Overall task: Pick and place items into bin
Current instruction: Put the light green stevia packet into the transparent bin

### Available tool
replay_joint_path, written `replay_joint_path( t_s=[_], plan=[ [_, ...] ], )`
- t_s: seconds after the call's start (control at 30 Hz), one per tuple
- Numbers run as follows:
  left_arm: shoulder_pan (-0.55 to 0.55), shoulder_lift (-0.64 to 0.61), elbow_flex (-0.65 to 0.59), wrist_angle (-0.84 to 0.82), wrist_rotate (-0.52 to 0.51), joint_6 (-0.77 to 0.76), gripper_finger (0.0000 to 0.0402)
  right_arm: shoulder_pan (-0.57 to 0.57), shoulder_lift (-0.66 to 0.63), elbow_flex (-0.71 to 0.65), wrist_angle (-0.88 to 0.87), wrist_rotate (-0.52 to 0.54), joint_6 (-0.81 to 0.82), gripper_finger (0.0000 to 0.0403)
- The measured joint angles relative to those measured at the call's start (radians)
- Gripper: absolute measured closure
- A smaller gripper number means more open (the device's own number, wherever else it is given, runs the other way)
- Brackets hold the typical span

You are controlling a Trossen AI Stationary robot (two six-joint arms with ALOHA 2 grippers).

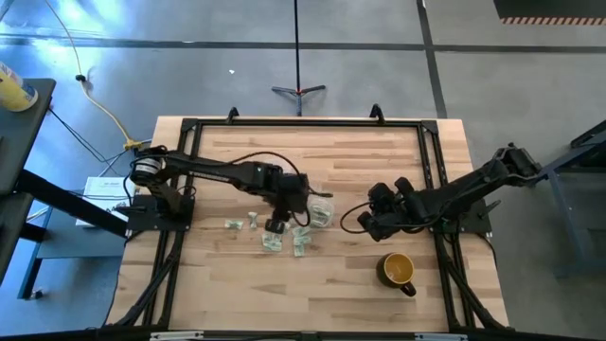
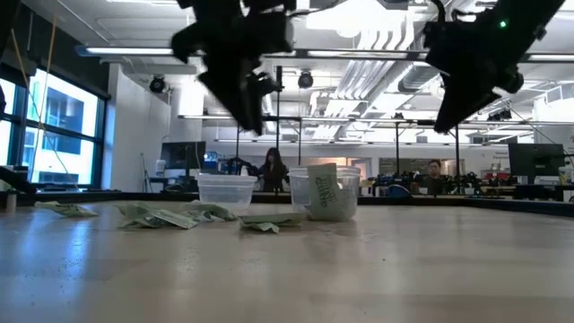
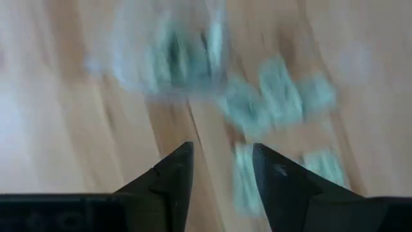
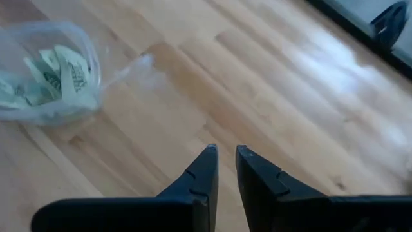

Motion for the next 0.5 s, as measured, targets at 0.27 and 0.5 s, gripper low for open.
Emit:
replay_joint_path(
  t_s=[0.27, 0.5],
  plan=[
    [-0.03, 0.001, -0.12, -0.038, 0.014, -0.03, 0.0192, 0.008, -0.001, -0.12, 0.27, -0.07, -0.052, 0.0346],
    [-0.027, 0.001, -0.204, 0.089, -0.008, -0.076, 0.0126, 0.006, -0.002, -0.15, 0.367, -0.117, -0.079, 0.0277]
  ],
)
